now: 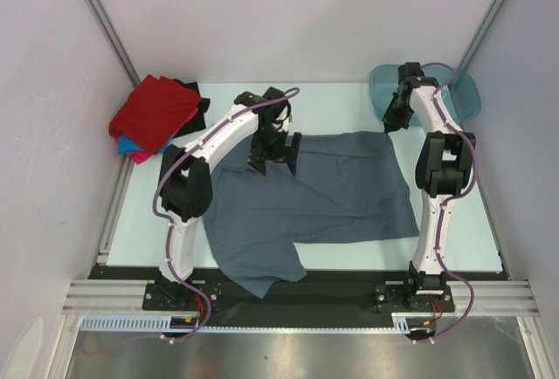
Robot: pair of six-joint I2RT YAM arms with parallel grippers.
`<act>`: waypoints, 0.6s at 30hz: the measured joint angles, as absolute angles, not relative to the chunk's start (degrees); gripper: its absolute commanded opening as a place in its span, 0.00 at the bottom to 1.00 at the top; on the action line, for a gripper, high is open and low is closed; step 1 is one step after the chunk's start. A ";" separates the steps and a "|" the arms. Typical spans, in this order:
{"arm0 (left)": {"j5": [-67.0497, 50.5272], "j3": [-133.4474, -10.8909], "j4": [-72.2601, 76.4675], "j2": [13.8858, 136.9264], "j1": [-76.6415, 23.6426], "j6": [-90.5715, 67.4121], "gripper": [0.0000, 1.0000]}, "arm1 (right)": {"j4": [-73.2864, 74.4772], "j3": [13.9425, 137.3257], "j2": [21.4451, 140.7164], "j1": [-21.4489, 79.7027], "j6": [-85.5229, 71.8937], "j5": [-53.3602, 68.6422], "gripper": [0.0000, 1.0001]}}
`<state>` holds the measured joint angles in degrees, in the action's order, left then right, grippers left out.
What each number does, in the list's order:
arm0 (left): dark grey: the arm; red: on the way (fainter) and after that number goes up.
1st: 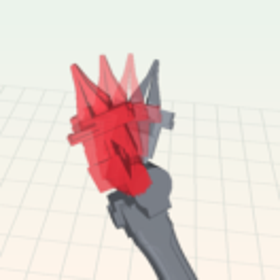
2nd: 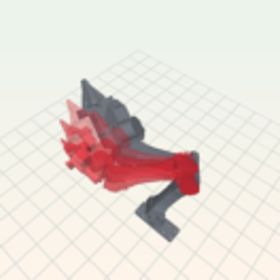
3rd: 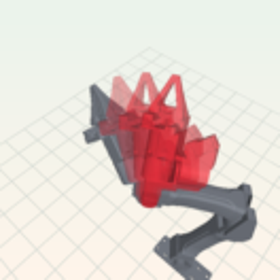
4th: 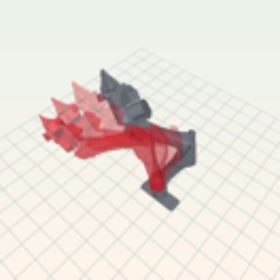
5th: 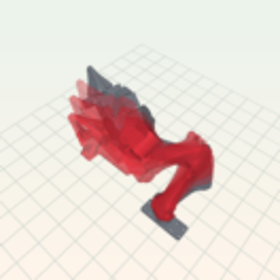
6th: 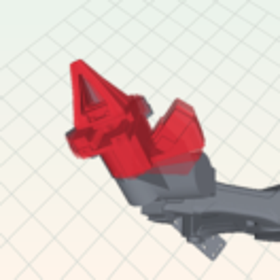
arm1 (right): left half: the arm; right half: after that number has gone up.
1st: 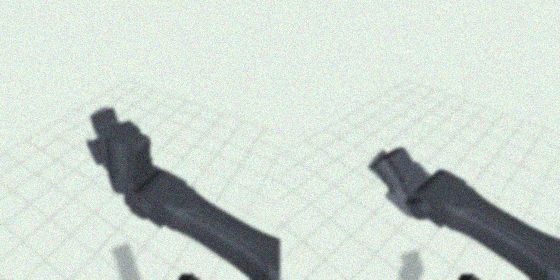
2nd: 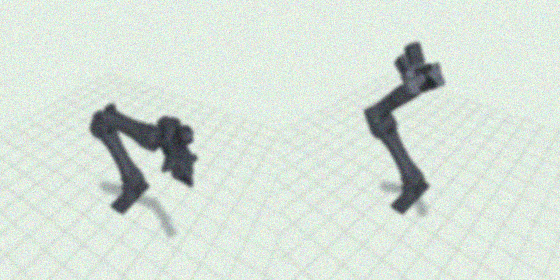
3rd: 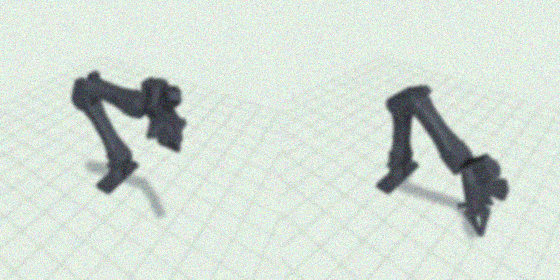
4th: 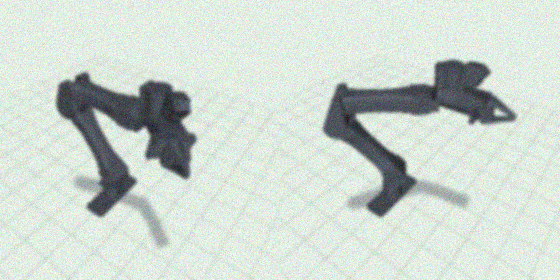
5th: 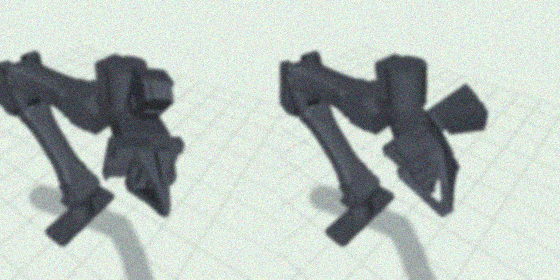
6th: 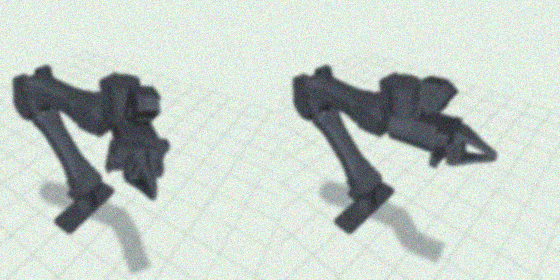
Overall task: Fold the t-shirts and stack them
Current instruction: Flatten the tshirt out
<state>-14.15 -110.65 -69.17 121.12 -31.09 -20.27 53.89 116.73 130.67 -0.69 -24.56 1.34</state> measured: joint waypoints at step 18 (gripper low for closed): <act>-13.45 -107.35 -68.42 121.08 -30.06 -19.42 1.00 | 59.61 122.87 132.11 2.20 -19.38 -14.79 0.76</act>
